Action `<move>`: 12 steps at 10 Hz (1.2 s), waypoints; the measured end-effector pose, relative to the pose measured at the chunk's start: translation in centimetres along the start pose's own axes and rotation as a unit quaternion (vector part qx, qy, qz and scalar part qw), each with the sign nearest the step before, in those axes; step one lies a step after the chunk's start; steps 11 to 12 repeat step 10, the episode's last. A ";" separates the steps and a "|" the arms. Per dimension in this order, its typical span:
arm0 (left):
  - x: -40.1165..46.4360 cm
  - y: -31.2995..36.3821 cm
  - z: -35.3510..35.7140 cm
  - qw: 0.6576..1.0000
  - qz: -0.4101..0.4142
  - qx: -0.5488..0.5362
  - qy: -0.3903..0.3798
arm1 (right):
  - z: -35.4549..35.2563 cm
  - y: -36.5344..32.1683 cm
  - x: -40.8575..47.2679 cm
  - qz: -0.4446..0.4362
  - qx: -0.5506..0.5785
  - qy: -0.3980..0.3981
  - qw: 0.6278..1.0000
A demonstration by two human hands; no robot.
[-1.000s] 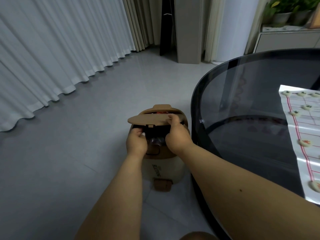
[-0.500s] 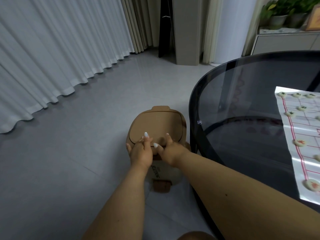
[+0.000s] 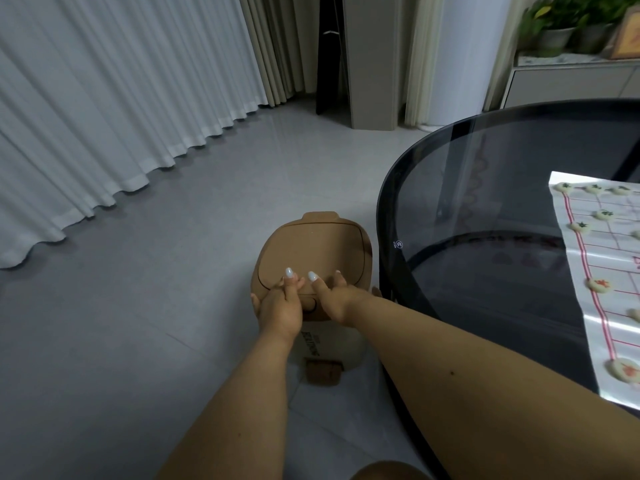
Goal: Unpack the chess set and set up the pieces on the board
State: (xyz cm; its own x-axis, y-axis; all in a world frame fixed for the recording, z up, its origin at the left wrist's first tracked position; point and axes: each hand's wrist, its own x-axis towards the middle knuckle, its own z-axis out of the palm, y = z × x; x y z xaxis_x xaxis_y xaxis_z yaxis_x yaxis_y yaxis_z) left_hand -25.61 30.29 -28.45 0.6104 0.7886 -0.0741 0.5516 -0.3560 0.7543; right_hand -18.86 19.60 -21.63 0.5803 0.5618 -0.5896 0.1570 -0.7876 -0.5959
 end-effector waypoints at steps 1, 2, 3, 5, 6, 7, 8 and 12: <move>0.0 -0.1 0.1 1.000 0.003 0.007 -0.002 | -0.1 0.1 -0.1 -0.004 0.000 -0.004 1.000; 0.1 -0.2 0.2 1.000 0.004 0.020 -0.001 | -0.2 0.2 -0.2 -0.007 -0.008 -0.005 1.000; 0.2 -0.1 0.2 1.000 0.005 0.026 0.001 | -0.1 0.2 -0.2 -0.010 0.001 -0.004 1.000; 0.4 0.0 0.3 0.999 -0.004 0.037 0.026 | -0.1 0.5 0.1 -0.033 0.053 0.017 0.998; 0.5 0.5 0.5 0.997 -0.013 0.057 0.047 | -0.1 0.6 0.1 -0.045 0.065 0.026 0.997; 0.4 1.2 0.4 0.994 -0.016 0.090 0.054 | -0.1 0.6 -0.1 -0.055 0.080 0.038 0.995; 0.6 1.1 0.6 0.993 -0.017 0.104 0.052 | -0.3 0.5 -0.4 -0.086 0.101 0.058 0.989; 1.5 0.9 1.0 0.994 -0.041 0.091 0.046 | -1.2 -0.1 -2.0 -0.201 0.228 0.141 0.942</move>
